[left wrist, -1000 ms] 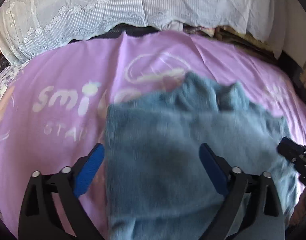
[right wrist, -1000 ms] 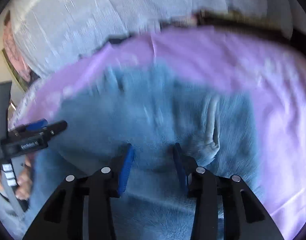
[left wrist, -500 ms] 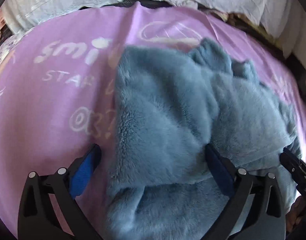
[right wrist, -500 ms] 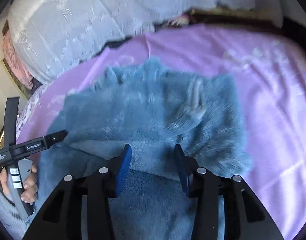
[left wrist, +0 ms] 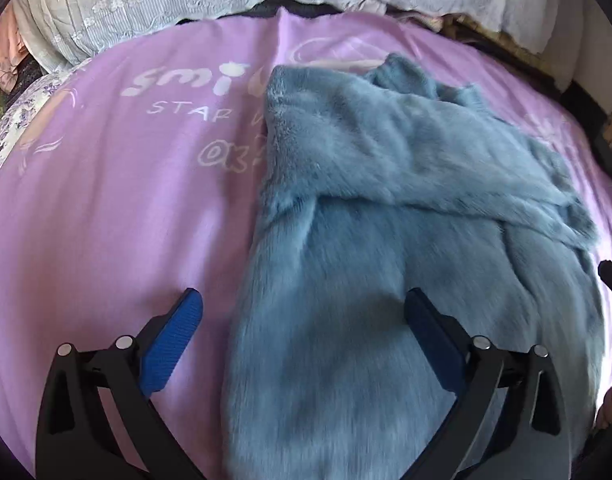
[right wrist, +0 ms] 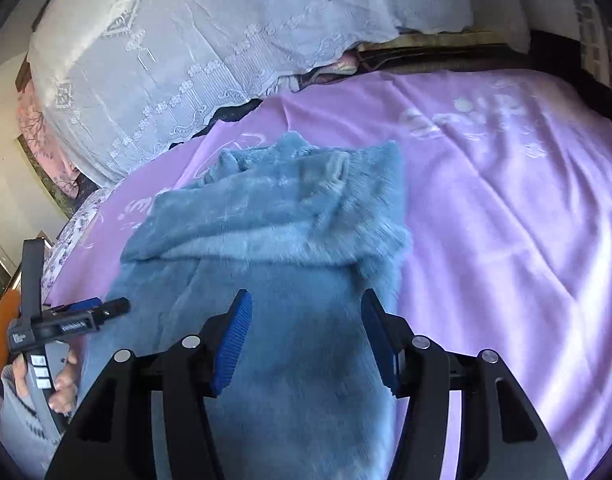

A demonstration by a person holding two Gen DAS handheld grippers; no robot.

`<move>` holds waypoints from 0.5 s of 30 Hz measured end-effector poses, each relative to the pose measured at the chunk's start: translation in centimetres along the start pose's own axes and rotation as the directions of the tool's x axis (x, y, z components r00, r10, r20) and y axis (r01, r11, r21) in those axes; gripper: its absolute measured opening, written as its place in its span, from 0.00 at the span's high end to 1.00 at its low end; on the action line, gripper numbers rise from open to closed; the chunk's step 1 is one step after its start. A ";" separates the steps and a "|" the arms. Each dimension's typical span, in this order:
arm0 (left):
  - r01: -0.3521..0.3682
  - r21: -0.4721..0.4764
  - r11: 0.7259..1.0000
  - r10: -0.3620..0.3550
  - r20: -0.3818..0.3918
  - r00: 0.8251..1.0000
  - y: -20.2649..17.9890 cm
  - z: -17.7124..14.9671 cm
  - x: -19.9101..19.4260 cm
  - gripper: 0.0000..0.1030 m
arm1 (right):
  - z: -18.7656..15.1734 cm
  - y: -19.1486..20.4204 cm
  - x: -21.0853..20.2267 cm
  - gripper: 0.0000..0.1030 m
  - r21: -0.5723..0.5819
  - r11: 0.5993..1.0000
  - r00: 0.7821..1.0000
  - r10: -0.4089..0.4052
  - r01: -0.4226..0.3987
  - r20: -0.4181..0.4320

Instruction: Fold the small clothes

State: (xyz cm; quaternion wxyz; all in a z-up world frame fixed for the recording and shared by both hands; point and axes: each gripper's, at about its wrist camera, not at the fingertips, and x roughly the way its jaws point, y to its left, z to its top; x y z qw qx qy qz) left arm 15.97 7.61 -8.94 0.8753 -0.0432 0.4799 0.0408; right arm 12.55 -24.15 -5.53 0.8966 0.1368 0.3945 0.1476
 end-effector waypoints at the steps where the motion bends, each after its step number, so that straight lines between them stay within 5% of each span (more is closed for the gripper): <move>1: 0.004 -0.003 1.000 -0.004 0.004 1.000 0.2 -0.4 -0.4 0.05 | -0.7 -0.6 -0.7 0.44 0.008 1.000 1.000 -0.008 0.008 0.000; 5: 0.032 -0.054 0.998 -0.031 0.019 0.999 2.7 -2.9 -2.5 0.05 | -3.8 -3.0 -3.1 0.44 0.050 0.998 0.999 -0.033 0.034 -0.028; 10: 0.129 -0.133 0.983 -0.131 -0.003 0.991 5.8 -6.9 -3.3 0.05 | -7.4 -4.2 -5.3 0.41 0.107 0.994 0.998 0.043 -0.039 -0.042; 15: 0.269 -0.088 0.959 -0.271 -0.015 0.962 4.8 -9.7 -4.6 0.05 | -9.0 -3.6 -5.9 0.41 0.120 0.985 0.988 0.133 -0.123 -0.077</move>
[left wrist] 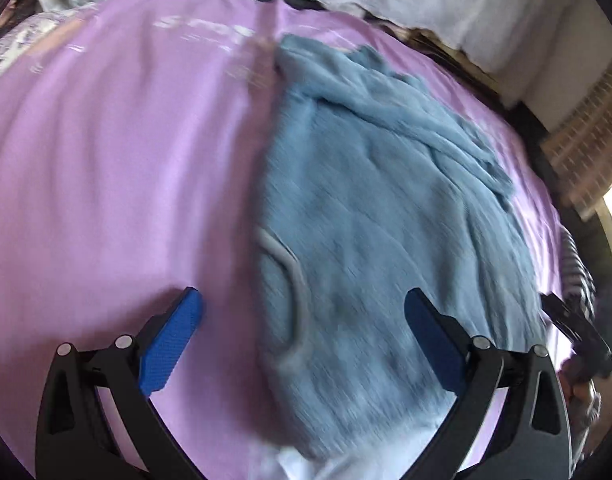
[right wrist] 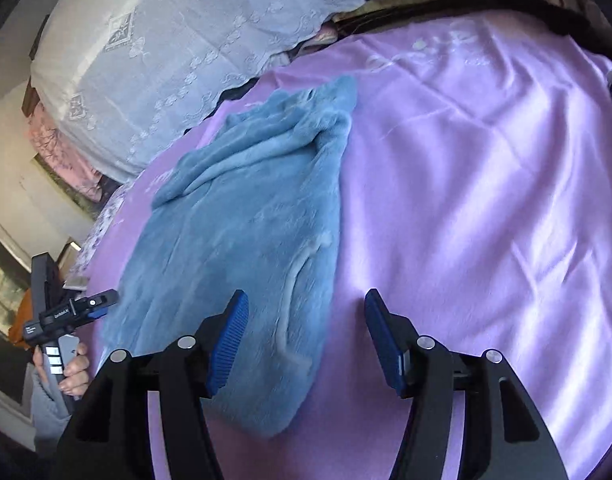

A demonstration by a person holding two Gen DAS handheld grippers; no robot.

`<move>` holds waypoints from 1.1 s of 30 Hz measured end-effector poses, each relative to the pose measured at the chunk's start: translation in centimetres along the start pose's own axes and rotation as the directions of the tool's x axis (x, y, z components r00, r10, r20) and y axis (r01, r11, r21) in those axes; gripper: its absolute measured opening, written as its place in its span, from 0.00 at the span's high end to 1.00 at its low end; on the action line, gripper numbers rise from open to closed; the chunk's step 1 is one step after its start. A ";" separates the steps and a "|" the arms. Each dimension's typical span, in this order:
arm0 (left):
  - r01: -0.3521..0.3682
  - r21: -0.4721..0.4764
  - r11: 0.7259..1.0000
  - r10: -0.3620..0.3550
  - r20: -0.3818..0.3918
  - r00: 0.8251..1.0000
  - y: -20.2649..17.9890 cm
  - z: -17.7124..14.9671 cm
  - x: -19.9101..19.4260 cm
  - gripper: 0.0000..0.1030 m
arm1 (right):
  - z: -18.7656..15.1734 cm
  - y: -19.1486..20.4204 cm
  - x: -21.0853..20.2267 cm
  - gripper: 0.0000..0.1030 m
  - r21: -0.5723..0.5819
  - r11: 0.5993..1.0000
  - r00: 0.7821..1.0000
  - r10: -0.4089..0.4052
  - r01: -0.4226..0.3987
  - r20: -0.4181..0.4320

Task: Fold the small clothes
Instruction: 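Grasp the jacket hem edge with the left tool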

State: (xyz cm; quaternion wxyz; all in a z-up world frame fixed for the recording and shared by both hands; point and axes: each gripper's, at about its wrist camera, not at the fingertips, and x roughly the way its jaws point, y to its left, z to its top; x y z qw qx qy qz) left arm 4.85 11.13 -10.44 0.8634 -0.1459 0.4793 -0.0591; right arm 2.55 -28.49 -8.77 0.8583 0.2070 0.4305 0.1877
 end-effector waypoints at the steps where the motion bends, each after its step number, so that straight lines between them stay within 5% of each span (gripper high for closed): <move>1: 0.015 0.016 1.000 -0.015 -0.004 1.000 -0.3 -0.5 -0.1 0.05 | -0.3 0.0 -0.1 0.41 -0.002 1.000 1.000 0.017 -0.017 -0.007; 8: 0.112 -0.010 0.994 -0.113 -0.026 0.993 0.3 0.0 0.5 0.06 | -0.2 0.2 1.1 0.41 0.003 0.994 0.991 0.113 -0.114 -0.065; 13: 0.156 -0.033 0.987 -0.157 -0.030 0.987 0.8 0.0 0.3 0.29 | -0.4 0.5 1.0 0.46 -0.005 0.992 0.988 0.128 -0.129 -0.082; 19: 0.268 -0.071 0.961 -0.273 -0.067 0.960 1.4 -0.7 0.3 0.46 | -0.1 0.2 1.4 0.47 0.011 0.986 0.981 0.169 -0.168 -0.097; 22: 0.272 -0.057 0.961 -0.276 -0.081 0.958 0.7 -0.7 1.0 0.54 | 0.1 0.5 1.9 0.60 0.002 0.988 0.982 0.155 -0.156 -0.104; 24: 0.281 -0.052 0.958 -0.284 -0.075 0.956 0.6 -0.8 0.8 0.69 | -0.1 0.4 1.8 0.81 0.014 0.988 0.982 0.156 -0.155 -0.108; 27: 0.286 -0.056 0.957 -0.290 -0.079 0.954 0.5 -1.0 0.9 0.81 | -0.3 0.1 1.3 0.85 0.032 0.986 0.982 0.164 -0.162 -0.093; 33: 0.271 -0.034 0.962 -0.272 -0.042 0.961 0.2 -0.6 -0.2 0.87 | 0.6 0.3 0.4 0.86 0.032 0.983 0.982 0.181 -0.180 -0.049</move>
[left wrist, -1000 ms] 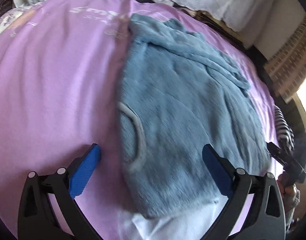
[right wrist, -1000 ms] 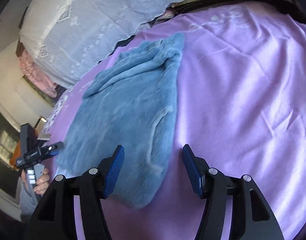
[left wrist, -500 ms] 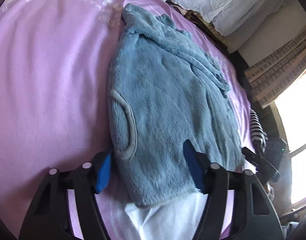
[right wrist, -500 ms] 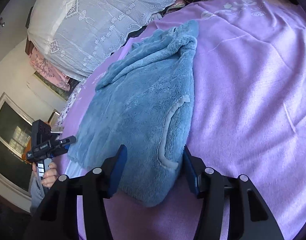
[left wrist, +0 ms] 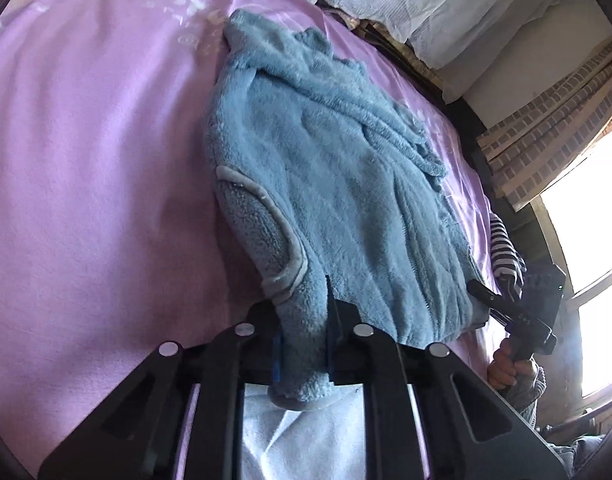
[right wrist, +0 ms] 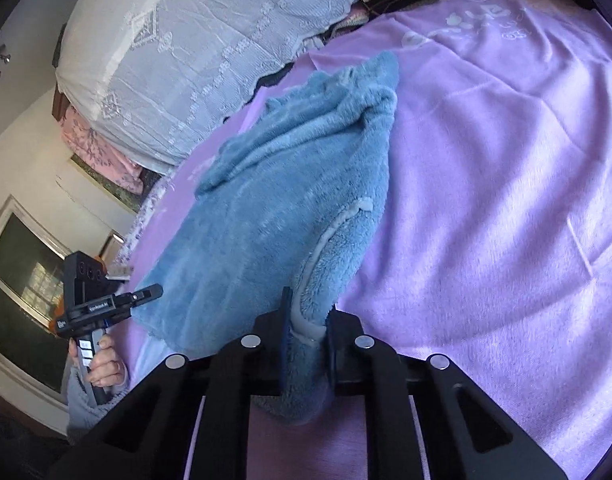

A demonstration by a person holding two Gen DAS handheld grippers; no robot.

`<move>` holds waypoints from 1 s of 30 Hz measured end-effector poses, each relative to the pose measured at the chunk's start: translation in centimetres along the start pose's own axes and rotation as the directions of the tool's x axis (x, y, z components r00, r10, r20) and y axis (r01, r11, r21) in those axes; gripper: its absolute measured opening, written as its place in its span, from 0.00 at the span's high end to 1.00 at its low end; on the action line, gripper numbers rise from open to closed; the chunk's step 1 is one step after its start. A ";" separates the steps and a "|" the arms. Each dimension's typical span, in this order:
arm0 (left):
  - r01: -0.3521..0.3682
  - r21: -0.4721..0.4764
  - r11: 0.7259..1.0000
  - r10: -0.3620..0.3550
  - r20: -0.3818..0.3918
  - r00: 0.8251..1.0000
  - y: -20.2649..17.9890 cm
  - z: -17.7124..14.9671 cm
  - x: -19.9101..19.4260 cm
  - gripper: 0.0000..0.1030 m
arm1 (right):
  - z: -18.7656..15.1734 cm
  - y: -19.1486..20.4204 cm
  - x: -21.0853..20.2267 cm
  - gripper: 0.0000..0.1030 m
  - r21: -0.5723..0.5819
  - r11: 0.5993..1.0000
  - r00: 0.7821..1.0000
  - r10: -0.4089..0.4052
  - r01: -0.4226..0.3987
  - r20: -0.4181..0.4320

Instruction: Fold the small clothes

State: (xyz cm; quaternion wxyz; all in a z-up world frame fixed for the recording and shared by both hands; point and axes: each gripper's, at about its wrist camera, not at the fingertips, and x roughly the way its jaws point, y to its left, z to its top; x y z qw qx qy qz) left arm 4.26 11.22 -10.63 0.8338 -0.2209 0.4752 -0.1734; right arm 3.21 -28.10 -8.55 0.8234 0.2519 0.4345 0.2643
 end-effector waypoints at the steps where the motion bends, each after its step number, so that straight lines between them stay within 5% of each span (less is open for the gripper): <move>1: -0.002 0.006 1.000 0.002 0.010 1.000 -0.2 0.1 -0.3 0.87 | 0.3 0.0 0.0 0.86 0.006 1.000 1.000 0.010 -0.010 0.003; 12: -0.038 0.069 0.997 0.033 0.071 0.997 -2.6 4.4 -1.6 0.87 | 4.5 0.9 -0.3 0.86 0.032 0.996 0.995 0.081 -0.083 0.055; 30: -0.074 0.035 0.997 0.068 0.151 0.986 -3.3 12.8 -1.0 0.87 | 14.1 1.3 3.5 0.86 0.055 0.991 0.990 0.114 -0.119 0.088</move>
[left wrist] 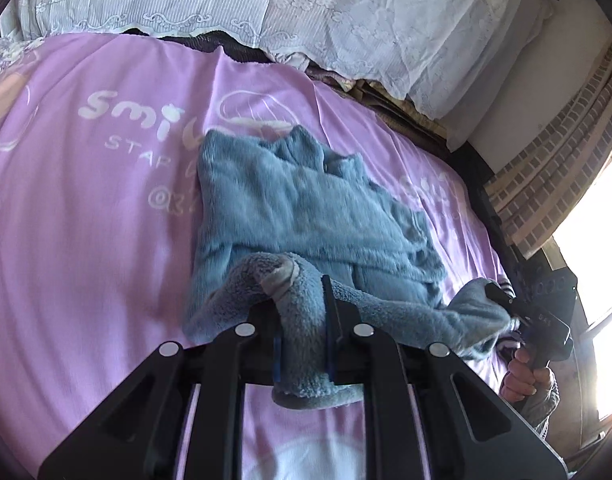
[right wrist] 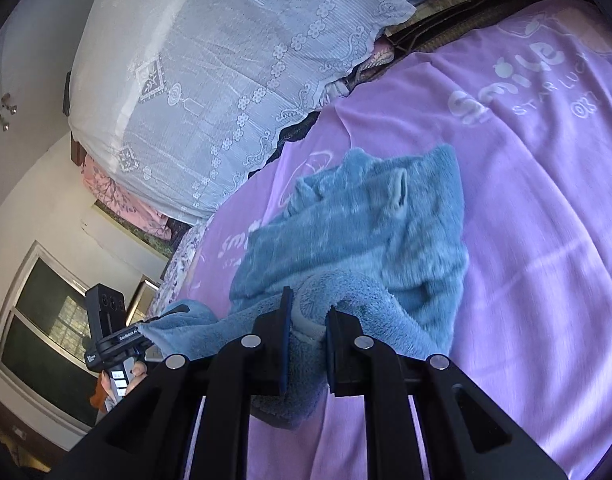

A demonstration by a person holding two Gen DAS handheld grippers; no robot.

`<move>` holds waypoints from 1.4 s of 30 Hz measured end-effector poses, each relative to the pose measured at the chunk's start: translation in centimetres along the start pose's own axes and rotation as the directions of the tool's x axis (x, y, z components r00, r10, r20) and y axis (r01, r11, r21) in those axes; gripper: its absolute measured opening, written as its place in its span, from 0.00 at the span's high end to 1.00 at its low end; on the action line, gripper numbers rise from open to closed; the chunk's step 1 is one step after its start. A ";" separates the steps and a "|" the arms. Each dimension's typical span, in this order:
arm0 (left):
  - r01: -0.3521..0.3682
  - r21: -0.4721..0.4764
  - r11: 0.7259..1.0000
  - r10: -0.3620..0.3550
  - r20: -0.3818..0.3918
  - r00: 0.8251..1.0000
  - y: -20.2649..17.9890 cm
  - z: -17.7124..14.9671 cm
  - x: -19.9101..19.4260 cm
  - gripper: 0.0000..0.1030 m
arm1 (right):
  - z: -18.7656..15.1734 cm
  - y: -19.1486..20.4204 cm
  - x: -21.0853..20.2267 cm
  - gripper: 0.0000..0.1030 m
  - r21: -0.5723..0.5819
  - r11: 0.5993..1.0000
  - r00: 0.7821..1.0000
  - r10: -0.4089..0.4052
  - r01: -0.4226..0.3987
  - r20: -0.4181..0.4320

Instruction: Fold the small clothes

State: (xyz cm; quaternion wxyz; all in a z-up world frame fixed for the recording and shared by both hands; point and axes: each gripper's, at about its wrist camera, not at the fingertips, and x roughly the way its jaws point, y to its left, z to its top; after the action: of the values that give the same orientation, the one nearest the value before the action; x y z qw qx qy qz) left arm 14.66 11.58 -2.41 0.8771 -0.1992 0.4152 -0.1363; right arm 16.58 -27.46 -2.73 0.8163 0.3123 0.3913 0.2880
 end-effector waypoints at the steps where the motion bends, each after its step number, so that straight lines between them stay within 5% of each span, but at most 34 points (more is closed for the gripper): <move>1: -0.003 0.000 1.000 0.003 0.000 1.000 0.0 0.4 0.3 0.87 | 0.5 -0.1 0.3 0.86 0.003 1.000 1.000 -0.001 0.001 0.000; 20: -0.070 -0.087 0.994 0.073 0.024 0.997 2.7 9.9 7.1 0.86 | 9.4 -5.2 7.8 0.86 0.144 0.989 0.999 -0.043 0.041 0.008; 27: -0.121 -0.121 0.985 0.119 -0.023 0.993 4.7 10.8 12.2 0.86 | 9.4 -8.5 11.1 0.85 0.198 0.978 0.998 -0.068 0.070 -0.019; 32: -0.121 -0.129 0.984 0.118 -0.026 0.993 5.2 10.1 13.2 0.83 | 9.2 -8.4 10.0 0.75 0.199 0.980 1.000 -0.004 0.004 -0.001; 35: -0.069 -0.115 0.991 0.070 0.006 0.998 4.5 10.1 11.0 0.72 | 8.9 -6.2 8.4 0.59 0.112 0.993 1.000 -0.020 0.020 0.006; 37: -0.024 -0.109 0.994 0.028 0.028 0.999 3.9 10.0 9.6 0.56 | 8.5 -4.7 7.4 0.58 0.059 0.998 1.000 -0.026 0.026 0.005; 42: -0.005 -0.070 0.998 0.008 0.046 0.999 2.6 9.7 8.6 0.52 | 6.5 -2.5 5.8 0.57 -0.026 1.000 1.000 -0.012 0.012 -0.015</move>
State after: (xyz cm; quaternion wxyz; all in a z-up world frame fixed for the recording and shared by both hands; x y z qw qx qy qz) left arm 27.76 12.64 -3.83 0.8794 -0.2316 0.4000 -0.1143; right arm 25.53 -26.80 -3.98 0.8190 0.2971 0.3955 0.2907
